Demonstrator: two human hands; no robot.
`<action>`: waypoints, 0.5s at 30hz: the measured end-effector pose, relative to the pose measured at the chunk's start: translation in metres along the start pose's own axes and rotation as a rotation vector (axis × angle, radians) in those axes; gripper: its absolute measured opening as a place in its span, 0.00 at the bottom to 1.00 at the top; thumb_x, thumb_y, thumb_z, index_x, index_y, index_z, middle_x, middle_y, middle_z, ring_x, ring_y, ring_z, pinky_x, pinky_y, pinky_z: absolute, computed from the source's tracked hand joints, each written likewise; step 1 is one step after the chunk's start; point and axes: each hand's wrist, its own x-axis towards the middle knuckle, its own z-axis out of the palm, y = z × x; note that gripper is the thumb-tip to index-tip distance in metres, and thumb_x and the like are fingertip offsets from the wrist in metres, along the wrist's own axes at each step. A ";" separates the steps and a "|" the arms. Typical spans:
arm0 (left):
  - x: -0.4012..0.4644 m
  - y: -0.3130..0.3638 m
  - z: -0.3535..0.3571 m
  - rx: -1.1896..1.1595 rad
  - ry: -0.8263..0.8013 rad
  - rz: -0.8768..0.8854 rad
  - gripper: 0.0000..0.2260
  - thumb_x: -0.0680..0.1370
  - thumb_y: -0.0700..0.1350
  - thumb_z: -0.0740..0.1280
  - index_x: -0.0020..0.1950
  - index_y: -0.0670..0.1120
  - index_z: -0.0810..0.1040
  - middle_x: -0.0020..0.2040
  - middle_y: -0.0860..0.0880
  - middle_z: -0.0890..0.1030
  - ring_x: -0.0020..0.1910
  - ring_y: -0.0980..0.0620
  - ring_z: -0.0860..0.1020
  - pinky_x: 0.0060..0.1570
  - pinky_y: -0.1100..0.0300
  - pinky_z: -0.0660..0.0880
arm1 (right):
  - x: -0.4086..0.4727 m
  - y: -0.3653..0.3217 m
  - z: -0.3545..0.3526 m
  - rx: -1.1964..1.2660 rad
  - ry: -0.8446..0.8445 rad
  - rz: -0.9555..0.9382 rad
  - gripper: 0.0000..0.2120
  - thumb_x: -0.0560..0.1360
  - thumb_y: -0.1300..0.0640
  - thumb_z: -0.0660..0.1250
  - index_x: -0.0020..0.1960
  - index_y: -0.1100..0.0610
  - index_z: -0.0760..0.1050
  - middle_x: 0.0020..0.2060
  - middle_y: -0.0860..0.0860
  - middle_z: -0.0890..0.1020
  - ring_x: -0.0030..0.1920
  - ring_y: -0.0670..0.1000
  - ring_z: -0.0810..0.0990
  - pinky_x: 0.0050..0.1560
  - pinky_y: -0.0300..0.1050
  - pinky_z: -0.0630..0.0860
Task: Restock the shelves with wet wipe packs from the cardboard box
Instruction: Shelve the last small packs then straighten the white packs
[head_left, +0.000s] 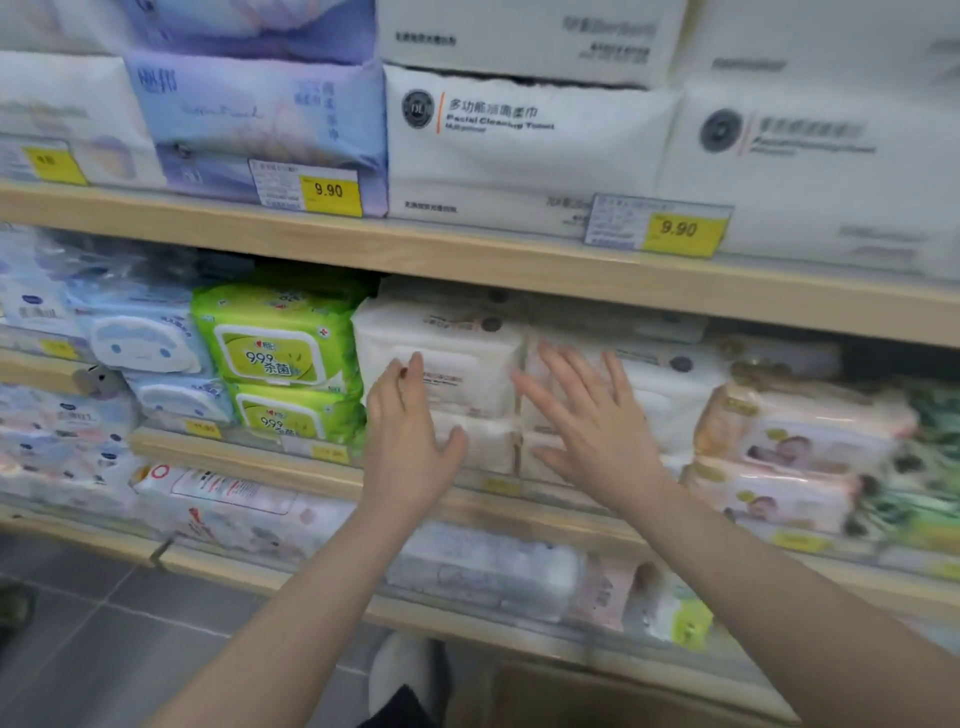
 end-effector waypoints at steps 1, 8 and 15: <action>0.000 0.017 0.006 0.022 -0.004 0.103 0.37 0.72 0.47 0.68 0.76 0.43 0.54 0.74 0.37 0.58 0.73 0.38 0.55 0.70 0.47 0.57 | -0.021 0.019 -0.005 -0.026 -0.015 0.027 0.44 0.62 0.43 0.76 0.73 0.50 0.60 0.71 0.57 0.65 0.70 0.58 0.62 0.69 0.61 0.52; -0.001 0.124 0.066 0.296 -0.156 0.469 0.43 0.67 0.53 0.74 0.74 0.58 0.51 0.73 0.41 0.61 0.72 0.40 0.56 0.65 0.30 0.56 | -0.125 0.125 -0.032 -0.187 -0.255 0.352 0.48 0.58 0.40 0.78 0.72 0.48 0.60 0.70 0.57 0.62 0.69 0.61 0.62 0.62 0.77 0.54; 0.007 0.162 0.099 0.560 -0.194 0.321 0.47 0.66 0.62 0.72 0.73 0.61 0.43 0.73 0.44 0.55 0.74 0.39 0.50 0.59 0.22 0.45 | -0.151 0.160 -0.021 -0.184 -0.398 0.418 0.55 0.53 0.42 0.81 0.73 0.49 0.58 0.66 0.62 0.67 0.67 0.64 0.61 0.61 0.71 0.65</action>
